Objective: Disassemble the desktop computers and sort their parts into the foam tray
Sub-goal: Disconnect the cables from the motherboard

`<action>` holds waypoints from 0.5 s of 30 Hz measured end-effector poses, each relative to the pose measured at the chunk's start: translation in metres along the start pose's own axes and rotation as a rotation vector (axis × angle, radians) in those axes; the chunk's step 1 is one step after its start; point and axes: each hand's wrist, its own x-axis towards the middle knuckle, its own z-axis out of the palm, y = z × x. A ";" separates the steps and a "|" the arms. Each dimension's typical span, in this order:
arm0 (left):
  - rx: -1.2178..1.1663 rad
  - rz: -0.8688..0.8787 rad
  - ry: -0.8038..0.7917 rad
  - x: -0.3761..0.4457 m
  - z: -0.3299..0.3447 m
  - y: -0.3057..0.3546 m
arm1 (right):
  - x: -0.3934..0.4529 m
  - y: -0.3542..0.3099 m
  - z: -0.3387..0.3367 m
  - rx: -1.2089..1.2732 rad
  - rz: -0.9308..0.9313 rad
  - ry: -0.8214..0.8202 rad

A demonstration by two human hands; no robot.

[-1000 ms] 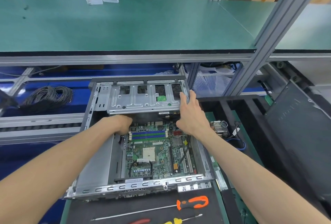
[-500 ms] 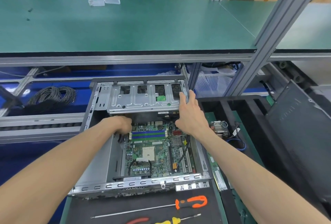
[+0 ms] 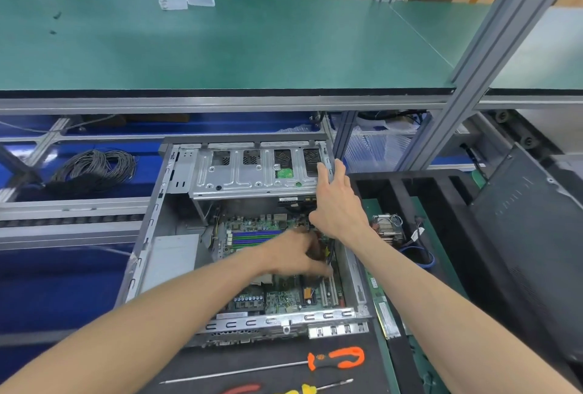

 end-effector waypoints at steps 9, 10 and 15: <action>0.006 -0.197 0.147 0.060 0.009 0.012 | -0.001 -0.001 -0.001 -0.018 0.012 0.008; 0.016 -0.194 0.114 0.065 0.007 0.012 | -0.001 -0.001 -0.001 -0.018 0.015 0.007; -0.272 -0.078 0.195 0.057 0.007 0.013 | 0.000 -0.001 -0.001 -0.010 0.023 0.001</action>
